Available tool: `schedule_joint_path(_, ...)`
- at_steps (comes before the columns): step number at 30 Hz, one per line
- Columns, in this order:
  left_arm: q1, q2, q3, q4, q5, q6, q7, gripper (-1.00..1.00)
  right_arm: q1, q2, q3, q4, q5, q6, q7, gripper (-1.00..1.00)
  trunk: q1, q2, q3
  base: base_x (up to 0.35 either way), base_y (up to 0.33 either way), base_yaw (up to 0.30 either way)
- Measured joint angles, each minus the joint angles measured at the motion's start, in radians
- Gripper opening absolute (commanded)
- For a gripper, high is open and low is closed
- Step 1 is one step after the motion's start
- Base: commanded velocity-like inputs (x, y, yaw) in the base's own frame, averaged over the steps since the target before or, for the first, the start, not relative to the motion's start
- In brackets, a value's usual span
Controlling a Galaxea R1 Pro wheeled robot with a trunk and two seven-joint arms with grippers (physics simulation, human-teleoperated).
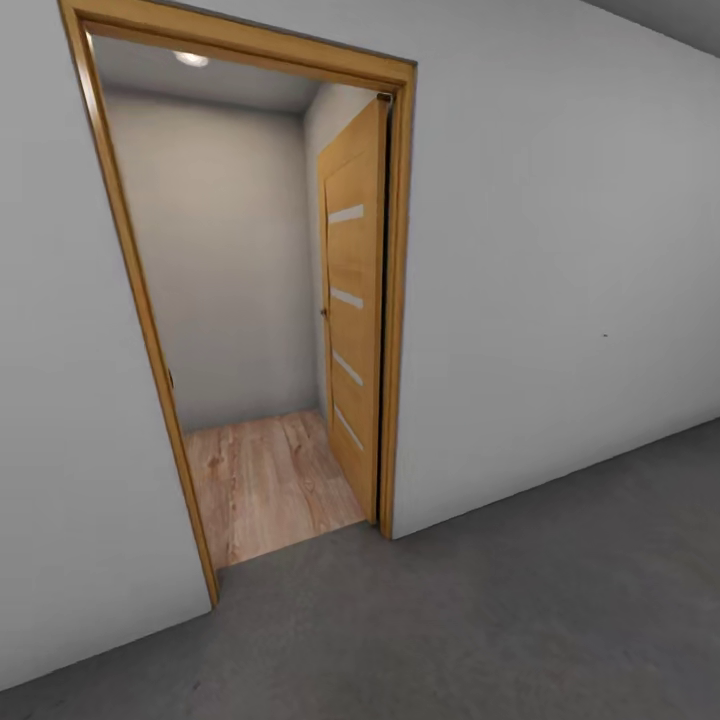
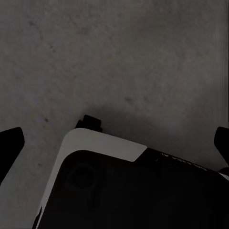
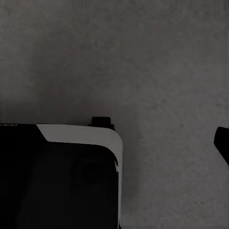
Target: Move the two storage containers from the living room to the garage. In the garage, place one container on the floor and stack the other container on top of it (either order is fine).
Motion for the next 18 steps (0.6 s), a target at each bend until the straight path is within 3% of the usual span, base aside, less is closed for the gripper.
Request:
schedule_joint_path(7,0.000,0.000,0.000,0.000,0.001,0.000,0.002,1.00,0.000,-0.003,0.000,0.000,0.004,-0.001,0.001,1.00,0.000,0.000,0.000,0.321,0.000,0.015)
schedule_joint_path(18,0.000,0.001,0.000,0.000,0.001,0.000,0.003,1.00,0.000,-0.004,-0.001,0.000,0.000,-0.001,0.003,1.00,0.000,0.000,0.000,0.321,0.000,0.225)
